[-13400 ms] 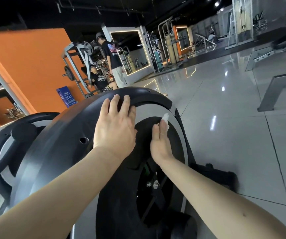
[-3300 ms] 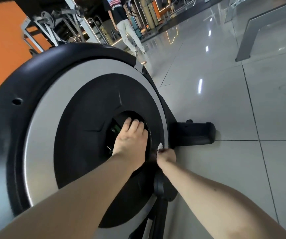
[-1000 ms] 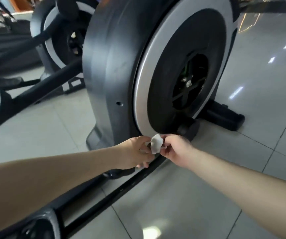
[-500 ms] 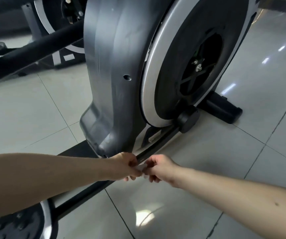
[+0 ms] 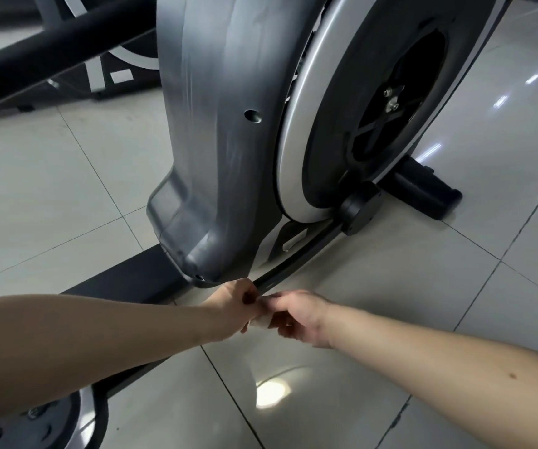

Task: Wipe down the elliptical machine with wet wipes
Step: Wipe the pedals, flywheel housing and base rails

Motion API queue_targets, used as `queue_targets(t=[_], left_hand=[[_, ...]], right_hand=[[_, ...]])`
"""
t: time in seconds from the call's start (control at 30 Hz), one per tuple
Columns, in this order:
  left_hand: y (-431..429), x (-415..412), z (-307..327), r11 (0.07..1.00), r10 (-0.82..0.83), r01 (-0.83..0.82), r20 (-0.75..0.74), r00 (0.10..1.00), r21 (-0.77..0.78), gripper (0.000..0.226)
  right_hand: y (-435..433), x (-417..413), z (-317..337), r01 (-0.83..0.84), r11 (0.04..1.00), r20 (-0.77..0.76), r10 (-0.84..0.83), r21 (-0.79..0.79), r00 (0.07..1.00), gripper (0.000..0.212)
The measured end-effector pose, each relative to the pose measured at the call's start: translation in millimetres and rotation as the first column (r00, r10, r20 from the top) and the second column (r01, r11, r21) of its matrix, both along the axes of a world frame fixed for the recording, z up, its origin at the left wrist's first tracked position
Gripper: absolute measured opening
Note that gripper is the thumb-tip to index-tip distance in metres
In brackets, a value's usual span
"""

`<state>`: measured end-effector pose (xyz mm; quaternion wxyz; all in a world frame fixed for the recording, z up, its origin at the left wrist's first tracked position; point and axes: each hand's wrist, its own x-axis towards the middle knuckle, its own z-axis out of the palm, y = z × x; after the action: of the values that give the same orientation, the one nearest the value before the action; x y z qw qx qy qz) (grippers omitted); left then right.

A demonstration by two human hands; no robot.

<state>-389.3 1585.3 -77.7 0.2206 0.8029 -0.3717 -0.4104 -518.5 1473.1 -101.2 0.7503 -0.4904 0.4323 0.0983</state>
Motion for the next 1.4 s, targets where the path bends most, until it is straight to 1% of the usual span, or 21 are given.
queue_targets(t=[0.07, 0.17, 0.27, 0.33, 0.43, 0.5, 0.57, 0.6, 0.67, 0.73, 0.77, 0.83, 0.9, 0.97, 1.0, 1.03, 1.17, 1.23, 1.3, 1.33, 1.4], left_hand=[[-2.2, -1.0, -0.9, 1.0, 0.014, -0.014, 0.001, 1.0, -0.004, 0.015], [-5.3, -2.7, -1.6, 0.997, 0.072, -0.074, -0.061, 0.996, -0.021, 0.022], [-9.8, -0.5, -3.6, 0.998, 0.06, -0.061, -0.084, 0.995, -0.01, 0.013], [-13.6, 2.4, -5.1, 0.999, 0.048, -0.049, -0.083, 0.995, -0.013, 0.004], [-21.0, 3.2, -7.9, 0.998, 0.051, -0.052, -0.086, 0.995, -0.017, 0.006], [-25.1, 1.4, -9.9, 0.997, 0.068, -0.072, -0.092, 0.993, -0.036, 0.004], [-29.0, -1.2, -11.0, 0.993, 0.095, -0.103, -0.119, 0.988, -0.063, 0.002], [-31.3, -2.8, -11.3, 0.991, 0.1, -0.111, -0.135, 0.986, -0.074, 0.002], [-36.0, -5.7, -14.1, 0.989, 0.102, -0.115, -0.136, 0.985, -0.089, 0.009], [-39.2, -8.4, -17.5, 0.992, 0.096, -0.104, -0.101, 0.99, -0.076, 0.019], [-39.9, -8.9, -17.5, 0.996, 0.066, -0.069, -0.049, 0.997, -0.06, 0.023], [-37.9, -9.6, -14.6, 0.997, -0.066, 0.069, 0.11, 0.992, -0.017, 0.031], [-34.9, -9.1, -10.5, 0.967, -0.253, 0.247, 0.291, 0.923, 0.055, 0.041], [-33.2, -7.9, -7.8, 0.916, -0.399, 0.374, 0.421, 0.814, 0.147, 0.052], [-33.4, -7.6, -6.2, 0.898, -0.439, 0.399, 0.438, 0.784, 0.186, 0.057], [-33.9, -7.7, -4.3, 0.89, -0.457, 0.405, 0.426, 0.781, 0.212, 0.06], [-33.5, -7.3, 2.5, 0.892, -0.451, 0.403, 0.34, 0.825, 0.206, 0.06], [-32.0, -5.2, 1.0, 0.897, -0.441, 0.399, 0.349, 0.827, 0.19, 0.06], [-31.4, -3.5, -0.6, 0.899, -0.438, 0.395, 0.353, 0.827, 0.189, 0.062], [-30.9, -3.7, -1.0, 0.896, -0.444, 0.399, 0.355, 0.823, 0.196, 0.063], [-29.6, -5.5, -1.9, 0.885, -0.464, 0.412, 0.359, 0.81, 0.217, 0.063]], right_hand=[[-4.3, -1.1, -5.0, 0.032, 0.999, 0.02, -0.032, -0.017, 0.999, 0.023], [-17.6, -4.5, -2.5, 0.037, 0.999, 0.02, -0.037, 0.004, 0.999, 0.027], [-36.2, -8.8, -4.0, 0.162, 0.986, 0.001, -0.162, 0.027, 0.987, 0.01], [-46.6, -10.3, -8.0, 0.24, 0.97, -0.032, -0.241, -0.028, 0.97, 0.011], [-57.4, -11.8, -10.3, 0.307, 0.948, -0.032, -0.311, -0.087, 0.95, 0.014], [-60.7, -13.8, -7.8, 0.267, 0.962, -0.007, -0.268, -0.055, 0.963, 0.02], [-60.7, -16.1, -5.4, 0.175, 0.984, 0.048, -0.176, 0.023, 0.983, 0.018], [-60.2, -17.9, -6.7, 0.124, 0.992, 0.063, -0.124, 0.012, 0.99, 0.018], [-60.5, -20.3, -12.5, 0.023, 0.988, 0.005, -0.022, -0.15, 1.0, 0.024], [-63.5, -21.4, -15.1, -0.014, 0.937, -0.099, -0.022, -0.349, 0.995, 0.028], [-68.0, -21.4, -16.0, 0.0, 0.901, -0.14, -0.067, -0.434, 0.988, 0.028], [-79.6, -20.2, -16.2, 0.086, 0.825, -0.174, -0.218, -0.559, 0.96, 0.025], [-96.6, -15.1, -19.5, 0.207, 0.758, -0.155, -0.376, -0.618, 0.914, 0.02], [-112.3, -6.4, -24.5, 0.262, 0.669, -0.124, -0.472, -0.696, 0.873, 0.016], [-119.4, -1.5, -27.3, 0.271, 0.625, -0.104, -0.495, -0.732, 0.863, 0.017], [-124.8, 3.4, -31.0, 0.276, 0.594, -0.091, -0.513, -0.756, 0.854, 0.02], [-132.0, 19.3, -50.1, 0.345, 0.513, -0.046, -0.605, -0.786, 0.795, 0.02], [-131.9, 24.9, -57.5, 0.468, 0.497, 0.006, -0.681, -0.73, 0.732, 0.021], [-135.6, 27.0, -58.3, 0.638, 0.442, 0.086, -0.777, -0.631, 0.624, 0.023], [-138.9, 26.8, -58.3, 0.673, 0.409, 0.107, -0.803, -0.616, 0.586, 0.022], [-144.4, 25.5, -55.5, 0.702, 0.358, 0.163, -0.814, -0.616, 0.558, 0.015]])
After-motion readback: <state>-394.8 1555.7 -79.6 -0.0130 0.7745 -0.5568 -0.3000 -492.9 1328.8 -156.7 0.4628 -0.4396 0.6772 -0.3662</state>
